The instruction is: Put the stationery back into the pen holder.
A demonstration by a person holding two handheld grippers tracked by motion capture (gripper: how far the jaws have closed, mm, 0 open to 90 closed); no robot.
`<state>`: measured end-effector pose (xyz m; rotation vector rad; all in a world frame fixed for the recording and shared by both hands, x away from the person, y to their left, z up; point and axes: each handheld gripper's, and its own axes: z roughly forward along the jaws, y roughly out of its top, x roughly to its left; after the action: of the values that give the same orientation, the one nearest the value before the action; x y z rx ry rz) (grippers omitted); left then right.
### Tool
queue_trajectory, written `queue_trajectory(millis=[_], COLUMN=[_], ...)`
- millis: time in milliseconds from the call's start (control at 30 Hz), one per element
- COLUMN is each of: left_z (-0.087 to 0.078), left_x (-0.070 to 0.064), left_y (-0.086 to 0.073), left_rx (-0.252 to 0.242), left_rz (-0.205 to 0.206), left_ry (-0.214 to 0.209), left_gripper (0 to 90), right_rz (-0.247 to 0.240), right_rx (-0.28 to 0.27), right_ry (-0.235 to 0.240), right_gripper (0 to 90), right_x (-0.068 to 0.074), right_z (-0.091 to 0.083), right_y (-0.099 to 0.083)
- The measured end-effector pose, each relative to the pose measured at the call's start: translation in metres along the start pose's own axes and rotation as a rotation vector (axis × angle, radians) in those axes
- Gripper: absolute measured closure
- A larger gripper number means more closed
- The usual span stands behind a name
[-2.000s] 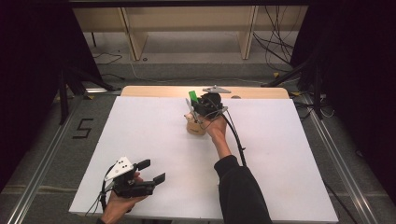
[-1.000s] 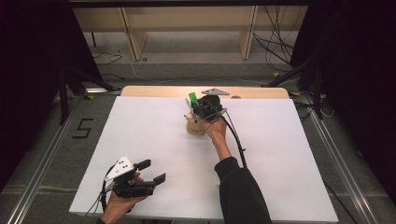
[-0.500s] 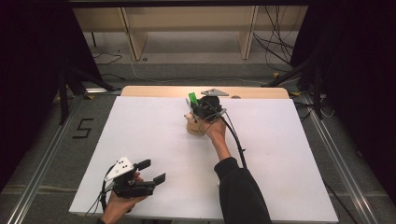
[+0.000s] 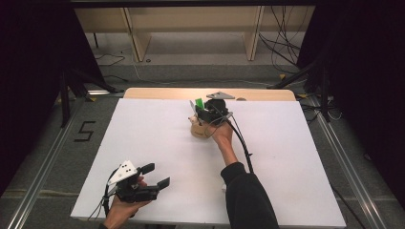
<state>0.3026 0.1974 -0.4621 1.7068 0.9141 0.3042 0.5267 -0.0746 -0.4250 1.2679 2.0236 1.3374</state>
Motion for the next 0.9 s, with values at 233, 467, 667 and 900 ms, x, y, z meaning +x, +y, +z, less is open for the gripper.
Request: queue_trajectory(millis=[233, 467, 667, 900], left_z=[0.0, 0.001, 0.002, 0.003], left_x=[0.0, 0.001, 0.0, 0.0], left_y=[0.0, -0.001, -0.001, -0.001], left_rx=[0.004, 0.007, 0.018, 0.028], left_rz=[0.004, 0.0, -0.001, 0.0], left_ry=[0.001, 0.002, 0.007, 0.009], left_gripper=[16.0, 16.0, 15.9, 15.9], right_rz=[0.0, -0.013, -0.014, -0.037], right_rx=[-0.031, -0.02, -0.004, 0.005], right_ry=[0.031, 0.048, 0.083, 0.094], right_gripper=[46.3, 37.3, 32.9, 30.5], right_x=[0.001, -0.001, -0.008, -0.017], right_z=[-0.015, -0.038, -0.067, -0.1], right_y=[0.008, 0.014, 0.005, -0.013])
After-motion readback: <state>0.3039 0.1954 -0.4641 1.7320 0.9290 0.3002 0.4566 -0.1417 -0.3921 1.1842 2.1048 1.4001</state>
